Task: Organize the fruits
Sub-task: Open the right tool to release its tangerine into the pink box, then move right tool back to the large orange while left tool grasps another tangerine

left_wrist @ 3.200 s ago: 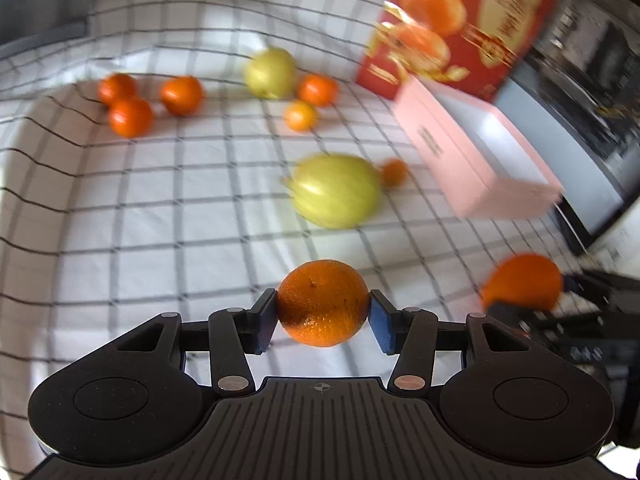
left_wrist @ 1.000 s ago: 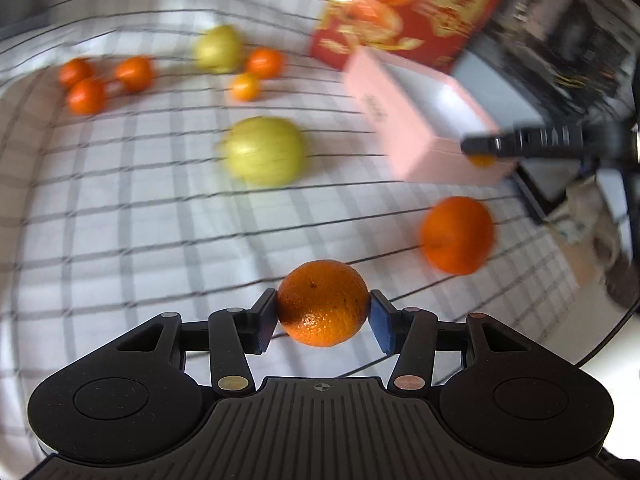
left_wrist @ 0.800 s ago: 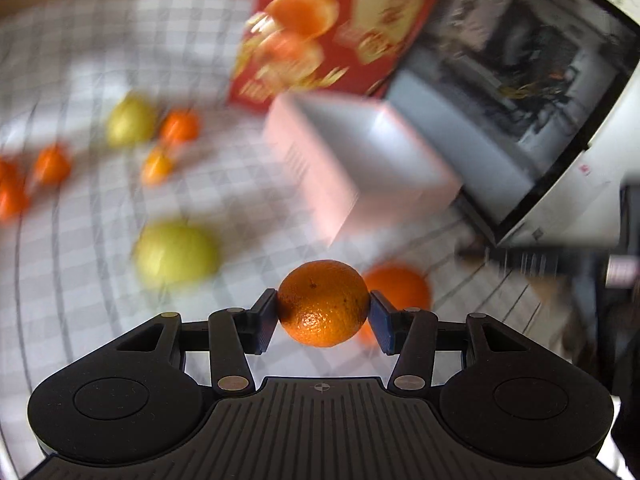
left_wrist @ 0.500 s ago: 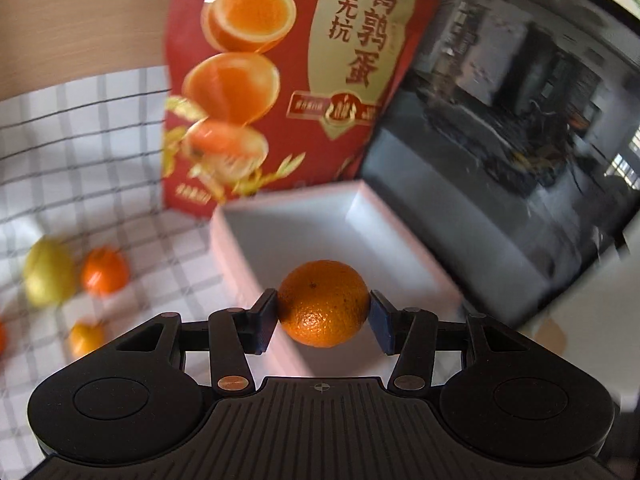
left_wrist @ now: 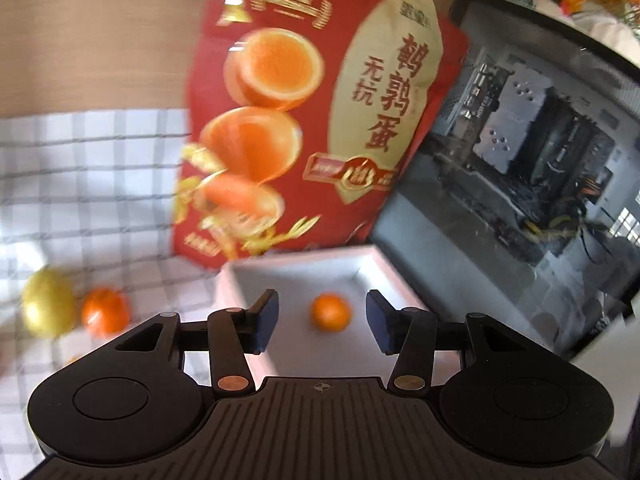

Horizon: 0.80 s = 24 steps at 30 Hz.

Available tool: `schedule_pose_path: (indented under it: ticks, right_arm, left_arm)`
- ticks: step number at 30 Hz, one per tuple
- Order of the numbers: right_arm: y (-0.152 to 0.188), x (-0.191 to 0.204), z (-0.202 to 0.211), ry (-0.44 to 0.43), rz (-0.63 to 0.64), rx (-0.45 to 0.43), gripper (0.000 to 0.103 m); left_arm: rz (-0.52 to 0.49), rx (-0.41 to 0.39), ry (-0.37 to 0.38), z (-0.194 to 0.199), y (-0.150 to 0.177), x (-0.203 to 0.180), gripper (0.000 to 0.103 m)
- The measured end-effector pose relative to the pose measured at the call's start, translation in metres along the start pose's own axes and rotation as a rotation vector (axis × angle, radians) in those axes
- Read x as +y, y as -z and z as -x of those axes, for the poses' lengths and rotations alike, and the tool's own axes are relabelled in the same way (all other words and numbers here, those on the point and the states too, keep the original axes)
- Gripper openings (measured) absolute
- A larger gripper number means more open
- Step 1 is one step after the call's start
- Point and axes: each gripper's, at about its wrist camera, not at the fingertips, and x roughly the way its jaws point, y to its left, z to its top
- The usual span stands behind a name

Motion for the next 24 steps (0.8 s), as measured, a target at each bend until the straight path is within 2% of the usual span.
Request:
schedule_pose_path:
  ticks: [3,8,11,14,16,19,24]
  right_arm:
    - [-0.025,0.009,-0.002,-0.030,0.043,-0.051,0.027]
    - [-0.083,0.032,-0.030,-0.049,0.142,-0.098,0.027]
    - [-0.118,0.047,-0.058,-0.060,0.194,-0.085,0.027]
    - [-0.142,0.056,-0.081,-0.085,0.190,-0.056,0.030]
    - [-0.147,0.063,-0.087,-0.091,0.181,-0.051,0.043]
    - [-0.144,0.072,-0.084,-0.112,0.173,-0.060,0.056]
    - [-0.110,0.084,-0.063,-0.155,0.215,-0.050,0.059]
  left_arm:
    - [0.044,0.010,-0.072,0.036,0.034,0.021,0.053]
    - [0.211,0.051,-0.189,0.082,0.089,0.063,0.053]
    - [0.289,0.066,-0.249,0.103,0.115,0.083,0.053]
    - [0.335,0.081,-0.311,0.119,0.131,0.097,0.053]
    - [0.362,0.087,-0.335,0.128,0.141,0.105,0.053]
    - [0.381,0.094,-0.354,0.134,0.149,0.112,0.053]
    - [0.360,0.112,-0.328,0.128,0.151,0.108,0.053]
